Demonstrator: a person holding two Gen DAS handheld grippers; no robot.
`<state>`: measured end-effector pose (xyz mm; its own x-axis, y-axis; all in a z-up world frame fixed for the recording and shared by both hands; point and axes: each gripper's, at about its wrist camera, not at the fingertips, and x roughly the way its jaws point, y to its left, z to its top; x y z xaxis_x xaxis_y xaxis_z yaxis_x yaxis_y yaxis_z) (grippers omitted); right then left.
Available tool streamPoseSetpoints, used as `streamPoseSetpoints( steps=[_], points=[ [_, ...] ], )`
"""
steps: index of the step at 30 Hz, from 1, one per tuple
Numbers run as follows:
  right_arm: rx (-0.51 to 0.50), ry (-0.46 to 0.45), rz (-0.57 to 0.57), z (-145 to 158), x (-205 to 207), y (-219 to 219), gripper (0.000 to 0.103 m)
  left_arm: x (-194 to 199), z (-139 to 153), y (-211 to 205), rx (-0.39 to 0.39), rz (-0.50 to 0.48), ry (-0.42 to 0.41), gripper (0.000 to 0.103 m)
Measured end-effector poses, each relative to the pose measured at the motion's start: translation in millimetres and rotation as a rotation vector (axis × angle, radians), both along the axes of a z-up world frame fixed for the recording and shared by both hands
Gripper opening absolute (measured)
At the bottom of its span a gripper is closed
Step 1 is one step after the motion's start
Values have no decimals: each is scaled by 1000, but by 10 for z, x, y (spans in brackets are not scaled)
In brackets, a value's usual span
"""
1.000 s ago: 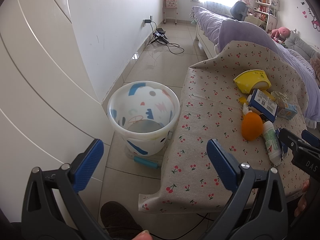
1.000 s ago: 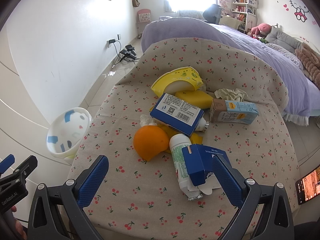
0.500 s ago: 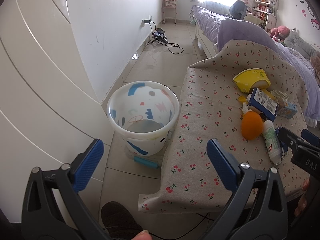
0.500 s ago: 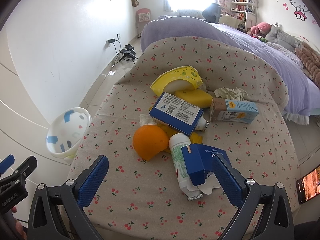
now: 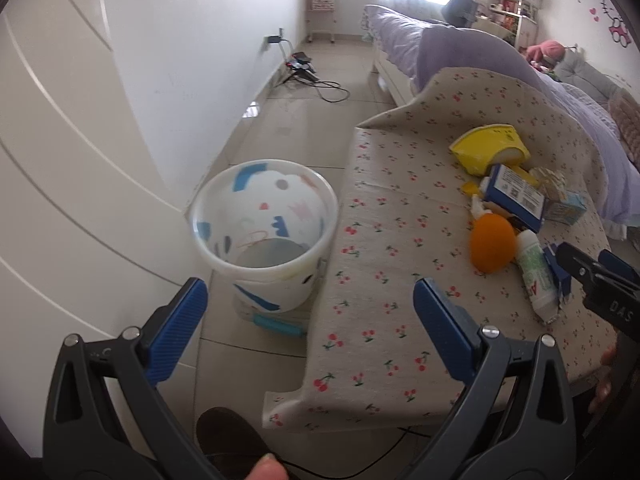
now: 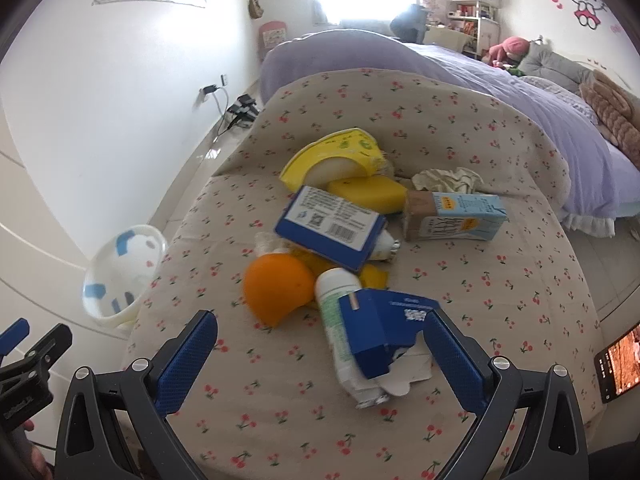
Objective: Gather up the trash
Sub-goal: 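Grasp the torn blue carton with the right tool while the left tool approaches the orange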
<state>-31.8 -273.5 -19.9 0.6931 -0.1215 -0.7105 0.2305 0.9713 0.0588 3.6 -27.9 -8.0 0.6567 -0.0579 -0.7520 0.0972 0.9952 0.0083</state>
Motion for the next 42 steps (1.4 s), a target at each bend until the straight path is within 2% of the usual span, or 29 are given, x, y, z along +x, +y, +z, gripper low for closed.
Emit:
streamPoseSetpoints(
  steps=[8, 13, 16, 18, 21, 27, 32, 35, 37, 38, 39, 42],
  points=[
    [82, 8, -76, -165, -67, -493, 103, 89, -22, -192, -48, -27, 22, 102],
    [140, 70, -93, -298, -65, -795, 103, 173, -56, -388, -67, -74, 35, 102],
    [162, 99, -101, -381, -61, -872, 103, 239, -117, -503, -82, -98, 66, 102],
    [222, 114, -93, -444, -38, -901, 103, 289, -165, -567, -93, -111, 90, 102],
    [261, 134, -63, -498, 14, -841, 103, 323, -213, -615, -97, -116, 109, 102],
    [261, 153, -42, -562, 126, -720, 103, 354, -261, -616, -94, -115, 125, 102],
    [145, 144, -20, -535, 221, -563, 103, 364, -268, -630, -92, -123, 123, 102],
    [56, 140, -27, -520, 264, -514, 87, 366, -274, -673, -92, -136, 124, 102],
    [78, 126, -18, -503, 249, -545, 64, 374, -277, -718, -96, -151, 124, 102],
    [91, 118, -18, -482, 236, -568, 58, 379, -283, -741, -99, -158, 123, 102],
    [79, 104, -23, -437, 203, -595, 46, 388, -287, -764, -103, -166, 122, 102],
    [62, 53, -38, -314, 122, -665, 34, 434, -310, -865, -120, -195, 123, 102]
  ],
)
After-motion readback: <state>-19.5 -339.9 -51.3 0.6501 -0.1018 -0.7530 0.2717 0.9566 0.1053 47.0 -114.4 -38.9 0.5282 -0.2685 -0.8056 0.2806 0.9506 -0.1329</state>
